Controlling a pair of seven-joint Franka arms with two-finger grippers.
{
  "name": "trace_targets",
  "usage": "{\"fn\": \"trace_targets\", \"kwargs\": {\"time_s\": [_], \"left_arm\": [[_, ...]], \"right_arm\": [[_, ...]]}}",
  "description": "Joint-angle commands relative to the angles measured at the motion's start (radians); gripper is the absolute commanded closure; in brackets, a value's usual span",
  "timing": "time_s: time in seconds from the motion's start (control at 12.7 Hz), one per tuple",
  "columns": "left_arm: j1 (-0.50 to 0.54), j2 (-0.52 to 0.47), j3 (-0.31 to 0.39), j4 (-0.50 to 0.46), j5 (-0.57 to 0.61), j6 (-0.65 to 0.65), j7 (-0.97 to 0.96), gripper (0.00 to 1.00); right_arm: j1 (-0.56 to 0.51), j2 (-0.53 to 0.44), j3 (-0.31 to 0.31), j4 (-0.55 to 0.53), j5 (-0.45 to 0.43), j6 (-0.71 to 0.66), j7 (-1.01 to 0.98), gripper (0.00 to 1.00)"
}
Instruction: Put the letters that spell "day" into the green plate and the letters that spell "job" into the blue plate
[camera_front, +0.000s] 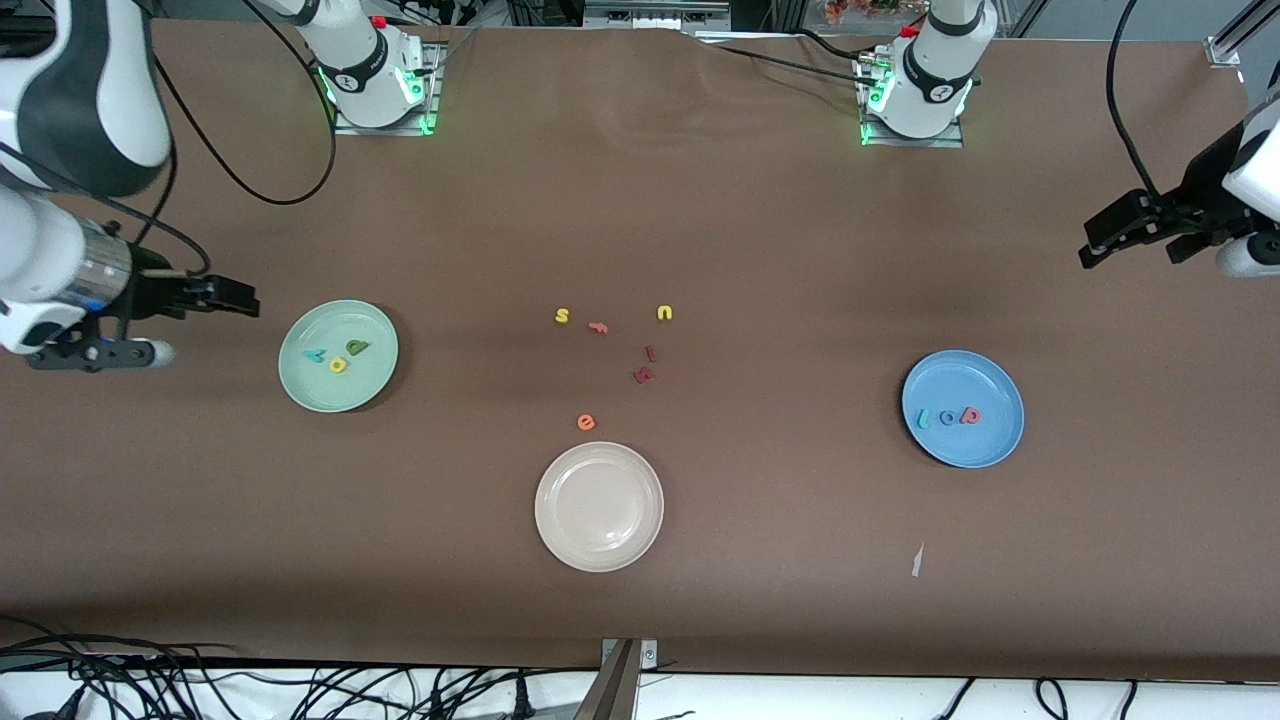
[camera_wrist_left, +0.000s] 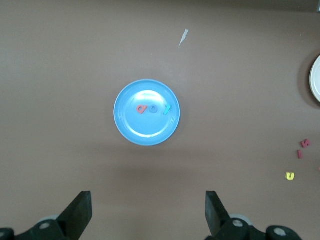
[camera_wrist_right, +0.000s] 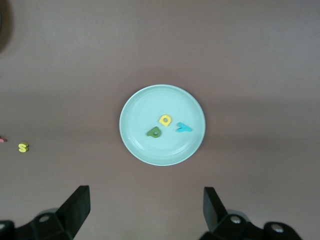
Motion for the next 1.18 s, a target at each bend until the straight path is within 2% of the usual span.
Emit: {"fn": "trace_targets", "kwargs": {"time_s": [0.0, 0.16, 0.32, 0.39, 0.55, 0.63, 1.11], "left_arm": [[0.004, -0.003, 0.003, 0.01, 0.002, -0.048, 0.1, 0.0], [0.015, -0.003, 0.005, 0.01, -0.004, -0.048, 0.105, 0.0], [0.018, 0.004, 0.003, 0.013, -0.004, -0.05, 0.105, 0.0], [0.019, 0.013, 0.003, 0.015, -0.001, -0.05, 0.104, 0.0], [0.021, 0.013, 0.003, 0.016, 0.0, -0.051, 0.104, 0.0], [0.021, 0.013, 0.005, 0.016, 0.0, -0.054, 0.104, 0.0], [0.021, 0.013, 0.005, 0.016, 0.0, -0.073, 0.102, 0.0]], "right_arm": [[-0.193, -0.075, 0.187, -0.01, -0.045, 0.018, -0.023, 0.0], [-0.197, -0.133, 0.191, -0.053, -0.056, 0.031, -0.013, 0.0], [-0.2, -0.141, 0.186, -0.056, -0.042, 0.05, -0.008, 0.0], [-0.198, -0.173, 0.186, -0.089, -0.045, 0.08, -0.008, 0.0], [-0.192, -0.305, 0.178, -0.245, -0.039, 0.102, -0.005, 0.0], [-0.19, -0.325, 0.171, -0.266, -0.032, 0.101, -0.005, 0.0], [-0.163, -0.254, 0.166, -0.15, -0.051, 0.075, -0.017, 0.0]]}}
